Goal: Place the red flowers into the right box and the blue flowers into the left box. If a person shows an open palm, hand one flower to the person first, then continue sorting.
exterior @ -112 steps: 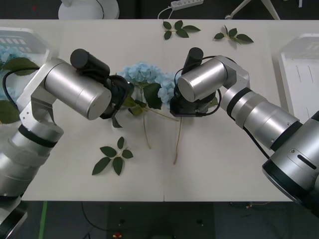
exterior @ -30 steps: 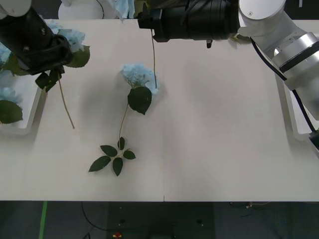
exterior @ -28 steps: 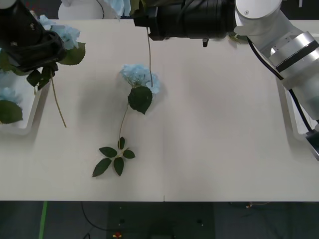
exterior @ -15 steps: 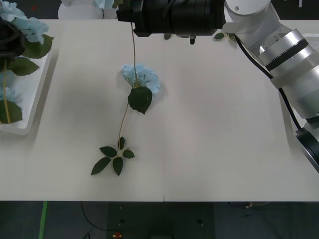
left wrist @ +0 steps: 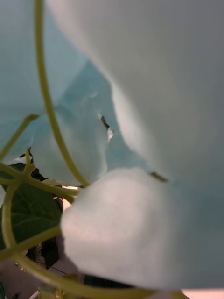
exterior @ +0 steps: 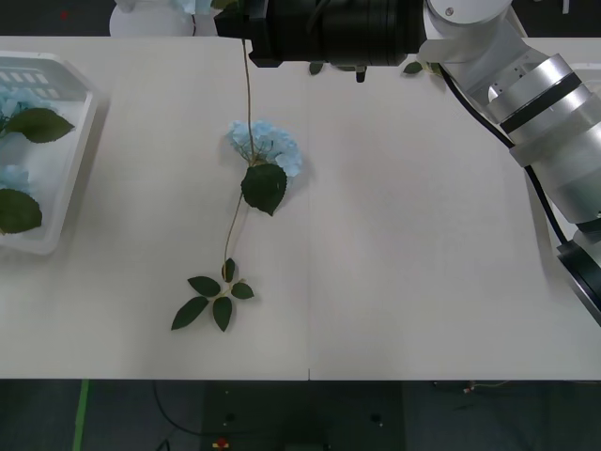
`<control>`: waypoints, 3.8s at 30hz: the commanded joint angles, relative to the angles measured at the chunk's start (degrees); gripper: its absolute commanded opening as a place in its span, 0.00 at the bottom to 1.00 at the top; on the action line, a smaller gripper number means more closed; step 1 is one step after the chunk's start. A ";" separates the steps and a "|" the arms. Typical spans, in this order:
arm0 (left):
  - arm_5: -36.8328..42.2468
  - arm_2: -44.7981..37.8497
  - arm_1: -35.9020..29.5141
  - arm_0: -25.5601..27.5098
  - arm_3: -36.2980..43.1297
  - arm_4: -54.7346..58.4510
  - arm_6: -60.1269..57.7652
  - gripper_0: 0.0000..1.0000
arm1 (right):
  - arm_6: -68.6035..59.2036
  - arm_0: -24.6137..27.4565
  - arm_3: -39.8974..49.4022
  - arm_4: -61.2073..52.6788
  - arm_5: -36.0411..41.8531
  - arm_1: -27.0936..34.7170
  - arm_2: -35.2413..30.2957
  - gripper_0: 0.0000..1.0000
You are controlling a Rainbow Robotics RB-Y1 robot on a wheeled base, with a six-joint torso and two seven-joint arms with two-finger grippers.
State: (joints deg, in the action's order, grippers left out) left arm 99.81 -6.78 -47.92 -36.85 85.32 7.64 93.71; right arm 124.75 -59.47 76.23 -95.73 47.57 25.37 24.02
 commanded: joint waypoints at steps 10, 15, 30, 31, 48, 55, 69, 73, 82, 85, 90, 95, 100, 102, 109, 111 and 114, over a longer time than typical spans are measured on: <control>-6.03 -3.15 -4.99 8.55 1.61 2.37 2.00 0.56 | 1.90 -3.46 2.43 -0.86 -0.64 -0.94 -0.11 0.00; -6.12 -5.97 -4.99 8.55 1.61 8.18 1.91 0.72 | 1.90 -3.37 2.52 -0.86 -0.73 -0.94 -0.11 0.00; -7.09 -20.82 -4.82 19.10 19.45 42.19 -11.01 1.00 | 1.90 -3.46 2.52 -0.86 -0.64 -0.94 0.06 0.00; -8.67 -20.47 -4.38 20.77 22.09 43.86 -13.65 1.00 | 1.90 -3.37 2.52 -0.86 -0.73 -0.94 0.06 0.00; -38.82 -7.02 14.61 37.12 42.83 43.95 -28.76 1.00 | 1.90 -3.46 2.52 -0.95 -0.73 -0.94 0.15 0.00; -43.12 0.27 18.12 37.20 48.37 41.75 -28.50 1.00 | 1.90 -3.37 2.52 -0.95 -0.64 -0.85 0.59 0.00; -49.01 14.25 23.57 27.54 42.74 22.06 -29.82 1.00 | 1.64 -3.37 2.43 -0.95 -0.73 -0.67 1.21 0.00; -51.74 15.83 24.71 24.81 39.49 21.01 -30.70 1.00 | 1.64 -3.37 2.52 -0.95 -0.64 -0.59 1.38 0.00; -63.16 19.70 26.12 18.04 26.13 20.57 -32.02 1.00 | 1.73 -3.37 2.43 -0.95 -0.73 -0.50 1.47 0.00; -65.97 21.19 26.12 16.46 22.35 20.74 -32.81 1.00 | 1.73 -3.37 2.52 -0.86 -0.73 -0.50 1.47 0.00; -66.15 23.56 26.12 15.23 21.03 20.83 -33.95 1.00 | 1.73 -3.37 2.43 -0.78 -0.64 -0.41 1.47 0.00; -68.70 25.85 25.59 15.49 21.56 20.30 -34.83 1.00 | 1.81 -3.37 2.43 -0.78 -0.73 -0.41 1.47 0.00; -71.07 27.96 23.75 18.22 24.28 20.30 -35.18 1.00 | 1.81 -3.37 2.43 -0.78 -0.64 -0.32 1.47 0.00; -71.69 28.05 22.78 20.86 27.10 20.48 -35.00 1.00 | 1.81 -3.37 2.43 -0.69 -0.64 -0.32 1.47 0.00; -71.69 27.08 25.24 21.65 28.68 18.28 -35.00 1.00 | 1.73 -3.37 2.43 -0.69 -0.64 -0.32 1.47 0.00; -71.69 25.85 26.30 21.65 28.15 16.52 -34.83 1.00 | 1.73 -3.37 2.43 -0.51 -0.64 -0.32 1.47 0.00; -71.69 24.27 26.91 20.59 26.75 13.27 -34.56 1.00 | 1.73 -3.37 2.43 -0.51 -0.73 -0.41 1.47 0.00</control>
State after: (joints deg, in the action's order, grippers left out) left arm 29.10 19.90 -22.95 -15.20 112.13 23.36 60.99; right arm 124.76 -59.51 76.36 -95.93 47.42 25.37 25.06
